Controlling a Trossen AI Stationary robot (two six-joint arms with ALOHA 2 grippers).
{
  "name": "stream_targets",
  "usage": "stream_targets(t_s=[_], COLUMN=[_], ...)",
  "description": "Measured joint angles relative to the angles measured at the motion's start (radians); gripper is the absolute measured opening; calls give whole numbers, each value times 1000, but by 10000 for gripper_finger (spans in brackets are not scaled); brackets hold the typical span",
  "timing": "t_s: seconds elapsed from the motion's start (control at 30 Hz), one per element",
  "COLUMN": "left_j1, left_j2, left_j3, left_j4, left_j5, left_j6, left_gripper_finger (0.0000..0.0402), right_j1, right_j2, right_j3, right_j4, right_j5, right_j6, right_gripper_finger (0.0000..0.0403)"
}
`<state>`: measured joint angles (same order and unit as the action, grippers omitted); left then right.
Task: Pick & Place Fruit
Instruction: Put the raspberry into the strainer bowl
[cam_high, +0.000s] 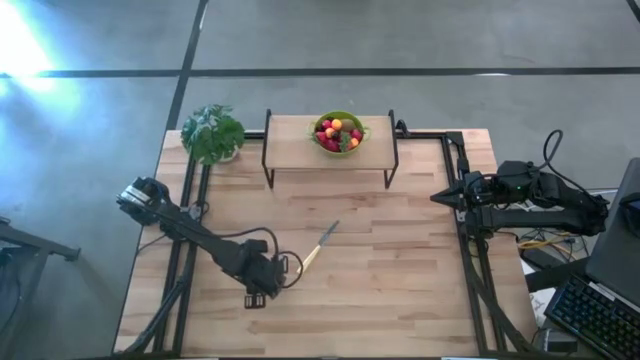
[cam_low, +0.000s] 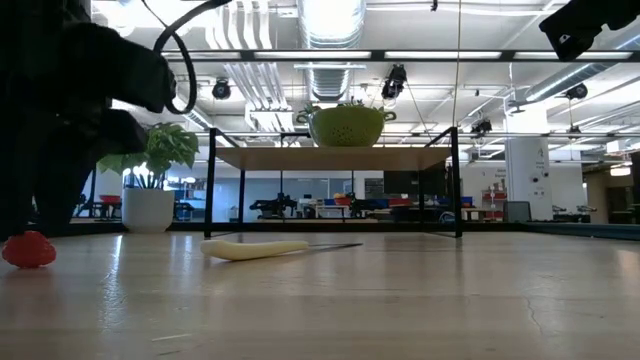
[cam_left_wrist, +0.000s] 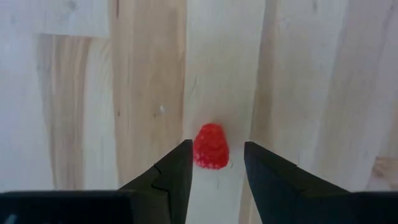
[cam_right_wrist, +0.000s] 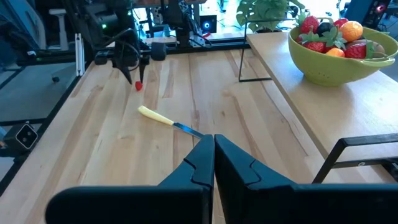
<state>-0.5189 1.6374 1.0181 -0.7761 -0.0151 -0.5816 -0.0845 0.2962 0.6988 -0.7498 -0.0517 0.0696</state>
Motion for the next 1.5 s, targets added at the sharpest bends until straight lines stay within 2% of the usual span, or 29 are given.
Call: stream_targets(t_s=[0.53,0.77,1.03,1.3,1.5], left_j1=[-2,-2,-2,-2,-2], left_j2=[-2,-3,-3,-2,-1], left_j3=[-123,-133,-134,-134,-121], left_j4=[136,144,144,147,144], left_j5=[-9,-10,-10,-10,-25], left_j6=[-44,-9,10,10,3], left_gripper_finger=[149,143,87,100,92], right_j1=[0,0,0,0,0], right_j2=[0,0,0,0,0], right_j3=[0,0,0,0,0], right_j4=[0,0,0,0,0], right_j5=[0,0,0,0,0], right_j6=[0,0,0,0,0], right_gripper_finger=[8,8,8,8,8])
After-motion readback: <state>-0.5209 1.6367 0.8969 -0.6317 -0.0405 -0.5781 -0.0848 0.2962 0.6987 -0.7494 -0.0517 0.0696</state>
